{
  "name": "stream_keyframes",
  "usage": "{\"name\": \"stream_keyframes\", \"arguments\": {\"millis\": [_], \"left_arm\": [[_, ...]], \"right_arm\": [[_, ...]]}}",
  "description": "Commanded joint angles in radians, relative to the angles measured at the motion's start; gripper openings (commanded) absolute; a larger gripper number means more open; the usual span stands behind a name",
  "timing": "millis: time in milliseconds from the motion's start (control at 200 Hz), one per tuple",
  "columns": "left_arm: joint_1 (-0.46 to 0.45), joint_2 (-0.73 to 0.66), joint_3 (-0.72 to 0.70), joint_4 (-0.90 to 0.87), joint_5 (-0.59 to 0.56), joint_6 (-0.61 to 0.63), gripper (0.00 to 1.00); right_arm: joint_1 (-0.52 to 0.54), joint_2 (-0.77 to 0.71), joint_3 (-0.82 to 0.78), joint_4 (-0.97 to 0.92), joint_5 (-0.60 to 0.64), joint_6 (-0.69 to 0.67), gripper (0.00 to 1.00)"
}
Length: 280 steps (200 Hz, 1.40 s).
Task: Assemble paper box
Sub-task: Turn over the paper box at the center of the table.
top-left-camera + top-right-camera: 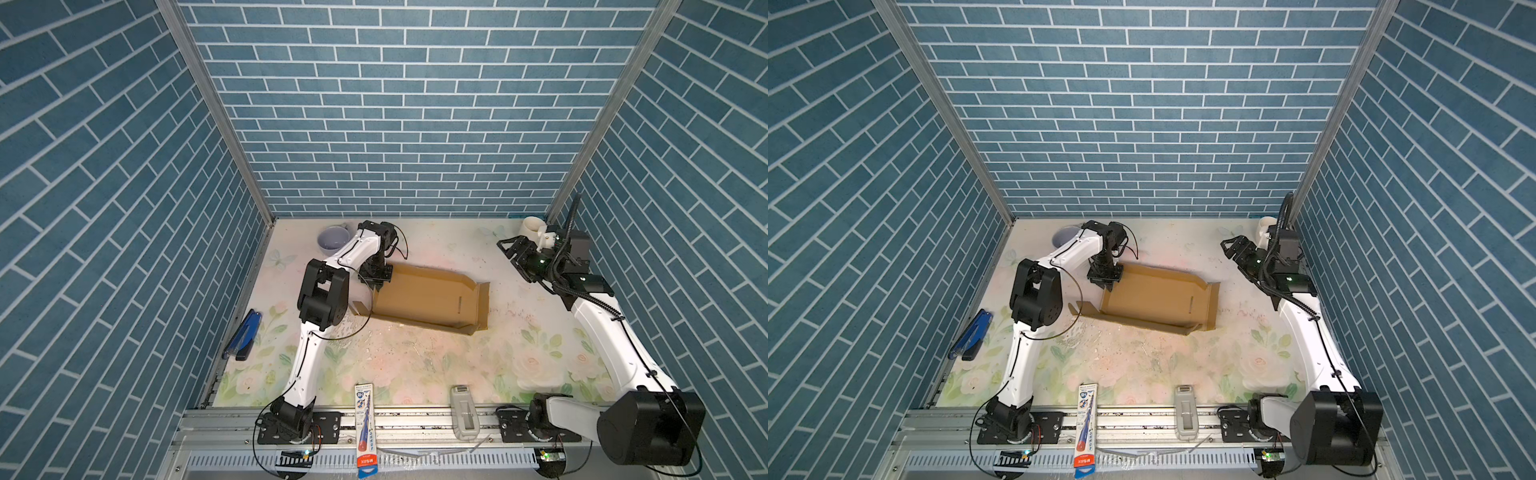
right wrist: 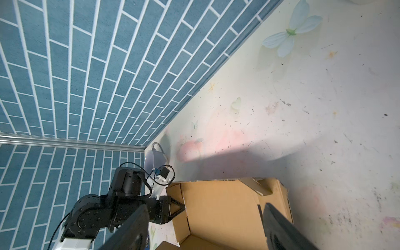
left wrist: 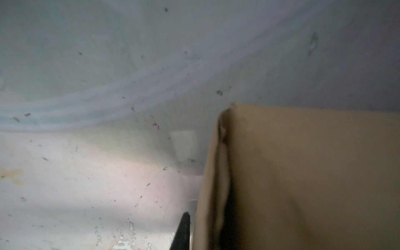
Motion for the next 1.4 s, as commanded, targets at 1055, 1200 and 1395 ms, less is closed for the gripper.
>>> {"name": "stream_keyframes", "arguments": {"millis": [1055, 1200, 1395], "left_arm": [[-0.047, -0.568, -0.583, 0.81, -0.307, -0.23, 0.0], [-0.087, -0.62, -0.75, 1.043, -0.395, -0.217, 0.0], [-0.169, -0.632, -0.927, 1.347, -0.567, -0.166, 0.0]], "right_arm": [[-0.016, -0.079, -0.047, 0.023, -0.043, -0.103, 0.81], [-0.015, -0.088, -0.08, 0.057, -0.051, -0.119, 0.81], [-0.006, -0.095, -0.131, 0.134, -0.083, -0.156, 0.81]]}}
